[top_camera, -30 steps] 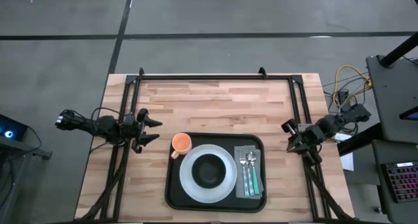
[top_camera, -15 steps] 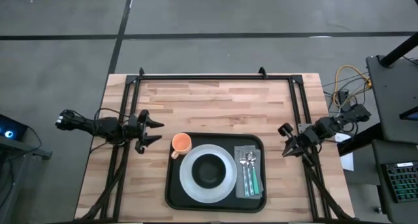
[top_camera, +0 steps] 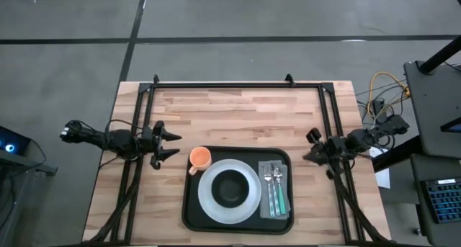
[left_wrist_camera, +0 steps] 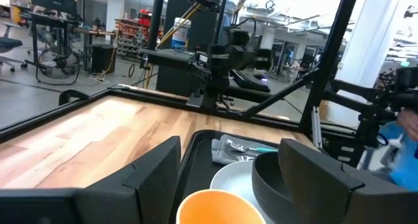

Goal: Set up tray
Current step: Return to Home Position

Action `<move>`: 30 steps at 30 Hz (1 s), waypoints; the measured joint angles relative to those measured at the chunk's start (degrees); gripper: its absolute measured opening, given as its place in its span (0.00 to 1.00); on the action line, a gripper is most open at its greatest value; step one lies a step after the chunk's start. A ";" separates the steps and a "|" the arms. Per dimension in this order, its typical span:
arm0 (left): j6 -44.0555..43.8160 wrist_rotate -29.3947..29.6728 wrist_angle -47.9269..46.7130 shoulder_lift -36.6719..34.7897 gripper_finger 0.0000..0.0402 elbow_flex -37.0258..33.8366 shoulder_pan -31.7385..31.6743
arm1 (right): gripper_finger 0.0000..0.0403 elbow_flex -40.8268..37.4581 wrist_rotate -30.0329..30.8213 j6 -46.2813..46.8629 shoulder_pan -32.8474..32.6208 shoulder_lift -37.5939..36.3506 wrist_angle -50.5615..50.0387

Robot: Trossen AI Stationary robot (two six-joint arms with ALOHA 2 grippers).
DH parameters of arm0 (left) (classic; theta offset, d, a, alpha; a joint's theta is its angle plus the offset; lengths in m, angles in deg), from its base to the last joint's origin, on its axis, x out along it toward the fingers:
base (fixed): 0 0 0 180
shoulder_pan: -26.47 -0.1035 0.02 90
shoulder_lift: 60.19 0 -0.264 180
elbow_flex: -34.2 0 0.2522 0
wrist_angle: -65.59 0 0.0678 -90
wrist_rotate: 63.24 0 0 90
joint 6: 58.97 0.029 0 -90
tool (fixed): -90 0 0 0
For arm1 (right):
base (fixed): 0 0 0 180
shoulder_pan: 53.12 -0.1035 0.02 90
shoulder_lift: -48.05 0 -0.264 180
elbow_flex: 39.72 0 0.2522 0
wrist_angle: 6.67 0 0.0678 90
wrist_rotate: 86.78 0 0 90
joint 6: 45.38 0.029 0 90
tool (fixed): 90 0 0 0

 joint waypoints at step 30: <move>-0.01 0.09 0.01 9.24 0.59 0.00 0.02 | 0.02 0.04 38.94 1.10 -0.04 1.16 -1.19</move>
